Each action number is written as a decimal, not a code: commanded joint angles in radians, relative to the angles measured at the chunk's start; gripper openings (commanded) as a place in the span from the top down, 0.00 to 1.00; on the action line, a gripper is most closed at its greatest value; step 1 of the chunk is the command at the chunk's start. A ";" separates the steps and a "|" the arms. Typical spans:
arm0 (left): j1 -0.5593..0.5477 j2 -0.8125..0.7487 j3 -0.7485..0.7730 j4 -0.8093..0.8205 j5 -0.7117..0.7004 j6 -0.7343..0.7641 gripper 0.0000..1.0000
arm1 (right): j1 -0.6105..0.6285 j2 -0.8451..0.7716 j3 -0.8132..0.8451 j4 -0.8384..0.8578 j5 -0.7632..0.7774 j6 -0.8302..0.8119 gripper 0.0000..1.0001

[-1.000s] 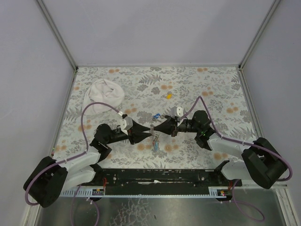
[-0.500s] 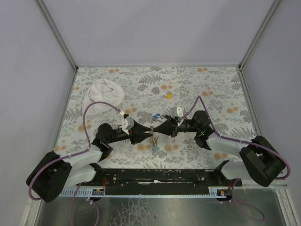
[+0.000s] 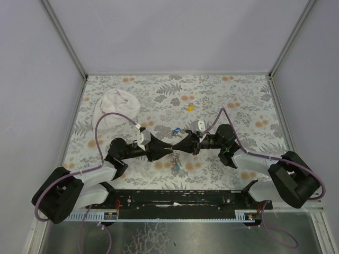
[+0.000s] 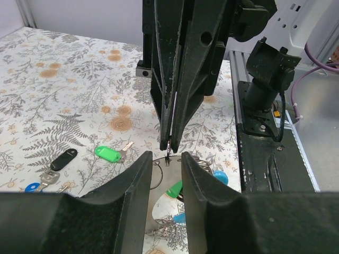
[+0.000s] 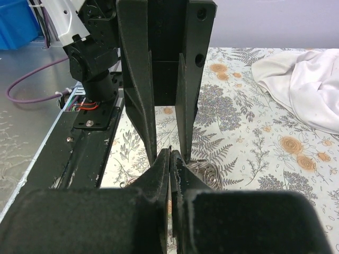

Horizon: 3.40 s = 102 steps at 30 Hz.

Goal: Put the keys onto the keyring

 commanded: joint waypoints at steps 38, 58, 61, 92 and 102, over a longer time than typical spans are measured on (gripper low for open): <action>0.009 0.023 0.050 -0.054 0.014 0.042 0.90 | -0.001 -0.036 0.019 0.097 0.005 0.009 1.00; 0.009 0.015 0.049 0.002 0.014 0.002 0.87 | -0.001 -0.019 0.025 0.098 -0.016 0.025 1.00; 0.009 0.027 0.053 0.008 0.022 -0.002 0.89 | -0.001 -0.015 0.024 0.108 -0.018 0.031 1.00; -0.012 -0.011 0.270 -0.643 -0.194 0.118 1.00 | -0.001 -0.642 0.015 -0.821 0.846 0.139 0.01; -0.100 -0.031 0.320 -0.784 -0.401 0.162 1.00 | -0.002 -0.407 0.244 -1.240 1.085 0.252 0.01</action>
